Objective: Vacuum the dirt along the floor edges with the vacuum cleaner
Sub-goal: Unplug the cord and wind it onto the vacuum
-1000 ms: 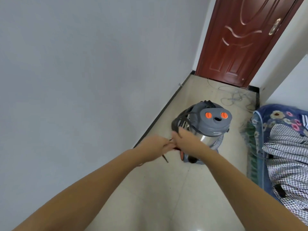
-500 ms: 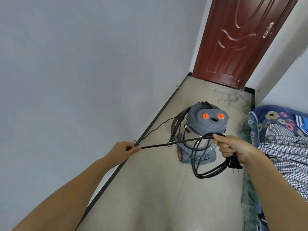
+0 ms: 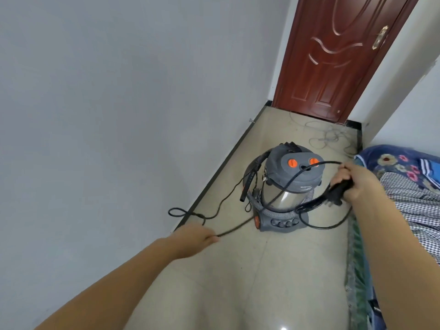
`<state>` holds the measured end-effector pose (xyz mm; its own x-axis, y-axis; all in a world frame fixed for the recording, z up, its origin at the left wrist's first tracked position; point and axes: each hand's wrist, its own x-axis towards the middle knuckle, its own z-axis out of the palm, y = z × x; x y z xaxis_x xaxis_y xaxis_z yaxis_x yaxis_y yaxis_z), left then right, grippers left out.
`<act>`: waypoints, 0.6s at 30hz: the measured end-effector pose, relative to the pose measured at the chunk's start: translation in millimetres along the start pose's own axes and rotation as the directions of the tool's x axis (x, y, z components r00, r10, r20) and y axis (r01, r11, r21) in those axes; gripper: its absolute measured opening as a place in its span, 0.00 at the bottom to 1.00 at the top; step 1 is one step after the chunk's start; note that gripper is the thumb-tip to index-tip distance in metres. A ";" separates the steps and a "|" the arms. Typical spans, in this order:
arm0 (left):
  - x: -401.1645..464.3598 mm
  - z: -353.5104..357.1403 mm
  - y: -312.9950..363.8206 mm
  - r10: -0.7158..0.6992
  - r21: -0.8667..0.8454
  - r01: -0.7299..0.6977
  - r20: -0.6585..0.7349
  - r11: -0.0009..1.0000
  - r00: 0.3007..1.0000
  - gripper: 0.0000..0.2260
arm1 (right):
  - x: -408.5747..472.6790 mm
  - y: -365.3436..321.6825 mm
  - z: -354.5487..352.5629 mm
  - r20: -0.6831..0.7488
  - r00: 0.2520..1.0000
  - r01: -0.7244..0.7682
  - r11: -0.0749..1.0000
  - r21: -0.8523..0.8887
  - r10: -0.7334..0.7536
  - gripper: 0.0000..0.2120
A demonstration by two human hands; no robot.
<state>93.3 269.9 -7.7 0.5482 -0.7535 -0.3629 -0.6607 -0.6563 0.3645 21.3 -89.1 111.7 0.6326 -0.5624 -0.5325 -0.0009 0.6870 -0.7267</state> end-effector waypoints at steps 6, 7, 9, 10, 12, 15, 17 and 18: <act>28.3 -39.7 98.8 0.281 0.106 -0.289 0.086 0.951 0.956 0.19 | -37.0 66.9 65.2 0.442 0.867 0.497 0.342 -0.798 -0.230 0.19; 32.2 -49.3 102.3 0.292 0.094 -0.294 0.029 0.951 0.956 0.18 | -40.4 82.2 65.3 0.530 0.843 0.537 0.108 -0.836 -0.094 0.18; 39.1 -65.4 94.5 0.270 0.047 -0.267 -0.088 0.963 0.959 0.15 | -42.1 105.7 58.6 0.594 0.802 0.596 -0.173 -0.784 0.065 0.17; 41.8 -70.7 86.1 0.242 0.002 -0.244 -0.144 0.970 0.960 0.15 | -42.2 112.4 54.1 0.595 0.800 0.598 -0.181 -0.781 0.078 0.16; 45.0 -74.9 68.7 0.171 -0.126 -0.206 -0.246 0.970 0.954 0.19 | -42.8 116.9 45.2 0.529 0.845 0.524 0.081 -0.848 0.074 0.15; 46.6 -71.5 44.2 0.088 -0.314 -0.205 -0.351 0.927 0.932 0.19 | -46.5 101.3 38.2 0.486 0.857 0.345 0.511 -0.787 0.170 0.16; 45.6 -68.8 31.5 0.083 -0.324 -0.210 -0.366 0.922 0.927 0.18 | -46.3 82.7 34.1 0.523 0.813 0.340 0.518 -0.784 0.258 0.16; 45.7 -68.0 27.6 0.098 -0.302 -0.214 -0.356 0.929 0.929 0.17 | -45.9 74.1 32.4 0.526 0.785 0.350 0.467 -0.812 0.327 0.15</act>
<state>134.9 214.7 44.0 0.6274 -0.7787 0.0038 -0.5760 -0.4608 0.6752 17.2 2.5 96.4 0.9036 0.0250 -0.4276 -0.4084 -0.2501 -0.8779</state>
